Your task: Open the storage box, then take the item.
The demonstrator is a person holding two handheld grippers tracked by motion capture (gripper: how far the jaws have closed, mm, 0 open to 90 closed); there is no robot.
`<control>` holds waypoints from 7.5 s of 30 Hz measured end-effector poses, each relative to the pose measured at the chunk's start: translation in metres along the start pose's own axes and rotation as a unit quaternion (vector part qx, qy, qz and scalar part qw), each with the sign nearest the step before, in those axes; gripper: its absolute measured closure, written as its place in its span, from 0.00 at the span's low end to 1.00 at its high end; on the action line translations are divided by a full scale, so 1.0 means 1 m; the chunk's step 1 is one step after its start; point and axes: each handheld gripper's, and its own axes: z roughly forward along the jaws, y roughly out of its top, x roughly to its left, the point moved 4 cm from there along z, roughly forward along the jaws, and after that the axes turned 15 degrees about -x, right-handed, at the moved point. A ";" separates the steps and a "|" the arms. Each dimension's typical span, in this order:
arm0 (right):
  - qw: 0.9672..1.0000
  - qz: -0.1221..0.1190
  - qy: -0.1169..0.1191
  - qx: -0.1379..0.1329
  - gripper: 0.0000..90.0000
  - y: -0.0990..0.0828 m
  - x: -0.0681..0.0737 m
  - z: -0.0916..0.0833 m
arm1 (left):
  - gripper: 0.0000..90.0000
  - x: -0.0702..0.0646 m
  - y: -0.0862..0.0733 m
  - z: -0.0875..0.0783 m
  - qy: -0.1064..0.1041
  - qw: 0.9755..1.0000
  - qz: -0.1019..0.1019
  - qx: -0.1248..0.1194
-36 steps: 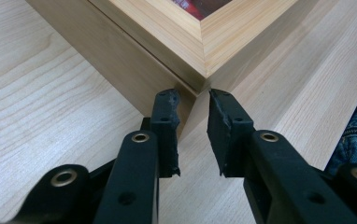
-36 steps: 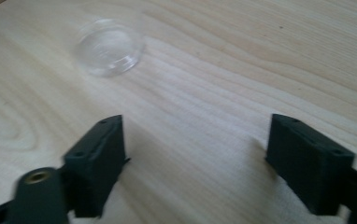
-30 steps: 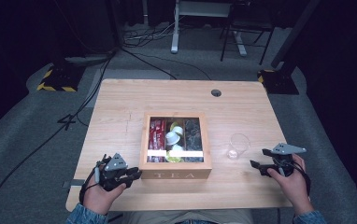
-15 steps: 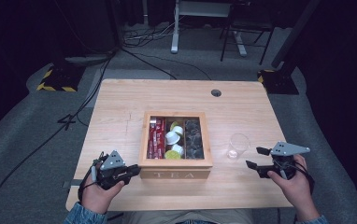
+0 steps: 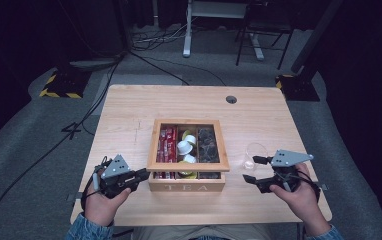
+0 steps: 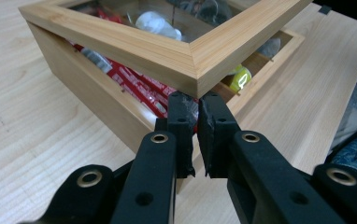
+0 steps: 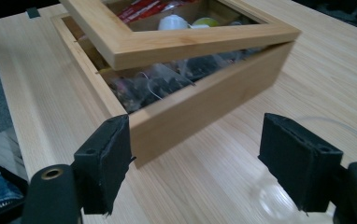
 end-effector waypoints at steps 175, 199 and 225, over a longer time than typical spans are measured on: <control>0.989 0.049 -0.111 -0.081 0.27 0.125 -0.150 0.167 | 0.41 0.044 -0.014 0.002 0.052 0.998 -0.031 -0.004; 0.997 0.045 -0.003 -0.064 0.37 0.113 -0.063 0.088 | 0.38 0.044 -0.024 -0.001 0.050 0.998 -0.028 0.027; 0.996 0.044 0.023 0.076 0.48 0.043 -0.028 0.139 | 0.36 0.072 -0.079 0.000 0.108 0.988 -0.057 0.094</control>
